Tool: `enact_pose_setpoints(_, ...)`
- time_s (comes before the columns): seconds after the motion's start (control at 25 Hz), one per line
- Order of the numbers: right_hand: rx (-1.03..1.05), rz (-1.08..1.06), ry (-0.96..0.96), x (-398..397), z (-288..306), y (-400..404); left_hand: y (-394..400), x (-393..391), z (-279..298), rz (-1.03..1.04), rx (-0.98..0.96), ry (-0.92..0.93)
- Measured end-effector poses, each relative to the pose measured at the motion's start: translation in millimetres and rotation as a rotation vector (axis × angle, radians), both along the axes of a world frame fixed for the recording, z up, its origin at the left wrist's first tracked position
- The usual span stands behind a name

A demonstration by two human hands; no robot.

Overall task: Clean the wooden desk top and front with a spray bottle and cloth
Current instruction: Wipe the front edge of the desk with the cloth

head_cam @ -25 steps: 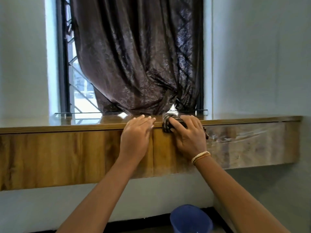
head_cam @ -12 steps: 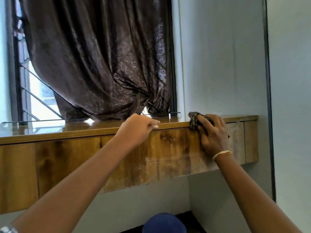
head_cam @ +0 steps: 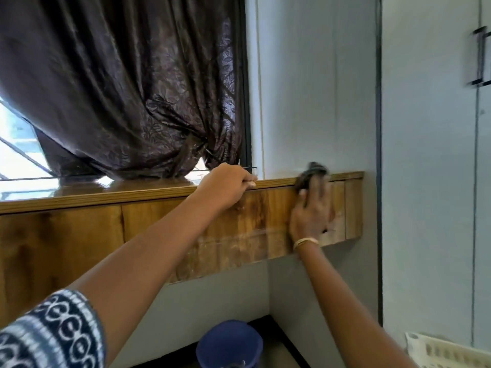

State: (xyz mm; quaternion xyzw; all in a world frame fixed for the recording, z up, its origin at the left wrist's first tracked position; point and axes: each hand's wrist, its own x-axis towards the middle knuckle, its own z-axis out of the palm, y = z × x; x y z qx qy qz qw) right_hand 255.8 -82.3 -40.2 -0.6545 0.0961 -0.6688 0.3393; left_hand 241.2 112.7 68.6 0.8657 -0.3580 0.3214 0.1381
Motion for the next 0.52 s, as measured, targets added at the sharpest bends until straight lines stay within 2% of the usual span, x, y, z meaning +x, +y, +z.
enact_pose_setpoints(0.08, -0.380, 0.089, -0.045, 1, -22, 17, -14, 3, 1, 0.010, 0.000, -0.042)
enact_pose_setpoints(0.12, -0.499, 0.100, -0.058, 3, -25, 4, -20, 4, 1, 0.013, -0.001, -0.069)
enact_pose_setpoints(0.16, -0.529, 0.097, -0.074, 5, -19, -18, -21, 5, 0, 0.022, -0.005, -0.094)
enact_pose_setpoints(0.2, -0.459, 0.079, -0.081, 8, -14, -42, -21, 5, -1, 0.041, -0.010, -0.120)
enact_pose_setpoints(0.32, 0.012, 0.011, -0.056, 9, 3, -108, -27, -2, -4, 0.108, -0.038, -0.176)
enact_pose_setpoints(0.4, 0.078, -0.021, -0.044, 8, 11, -130, -32, -2, -5, 0.120, -0.063, -0.188)
enact_pose_setpoints(0.48, 0.088, -0.053, -0.043, 13, 13, -124, -34, -3, -4, 0.128, -0.067, -0.167)
enact_pose_setpoints(0.52, 0.157, -0.072, -0.044, 15, 12, -115, -34, -3, -6, 0.130, -0.067, -0.157)
